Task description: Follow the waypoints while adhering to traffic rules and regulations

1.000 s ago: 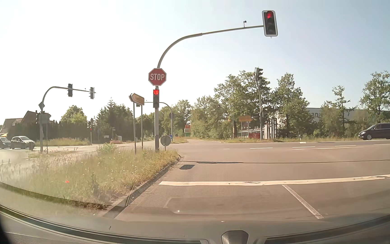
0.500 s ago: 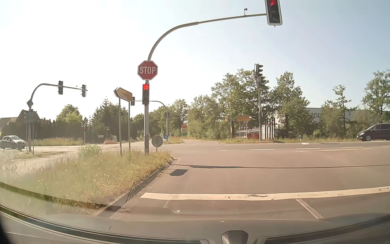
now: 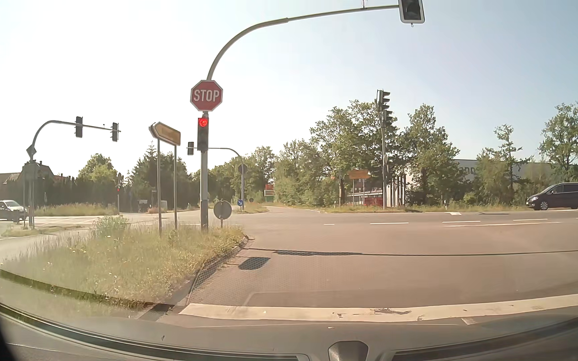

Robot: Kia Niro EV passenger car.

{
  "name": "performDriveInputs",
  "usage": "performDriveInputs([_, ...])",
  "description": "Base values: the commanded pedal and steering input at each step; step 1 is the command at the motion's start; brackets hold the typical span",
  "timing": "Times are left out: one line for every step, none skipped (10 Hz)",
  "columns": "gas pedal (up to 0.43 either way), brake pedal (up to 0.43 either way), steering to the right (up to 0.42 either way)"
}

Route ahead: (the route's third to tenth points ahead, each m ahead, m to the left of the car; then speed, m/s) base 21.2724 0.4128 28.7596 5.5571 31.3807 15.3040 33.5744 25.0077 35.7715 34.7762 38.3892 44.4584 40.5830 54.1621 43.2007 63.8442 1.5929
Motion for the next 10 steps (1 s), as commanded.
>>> performDriveInputs([0.000,0.006,0.033])
performDriveInputs([0.000,0.006,0.033])
performDriveInputs([0.000,0.006,0.031])
performDriveInputs([0.000,0.006,0.031])
performDriveInputs([0.000,0.006,0.029])
performDriveInputs([0.000,0.006,0.028])
performDriveInputs([0.000,0.006,0.028])
performDriveInputs([0.000,0.006,0.028])
performDriveInputs([0.000,0.006,0.028])
performDriveInputs([0.000,0.006,0.027])
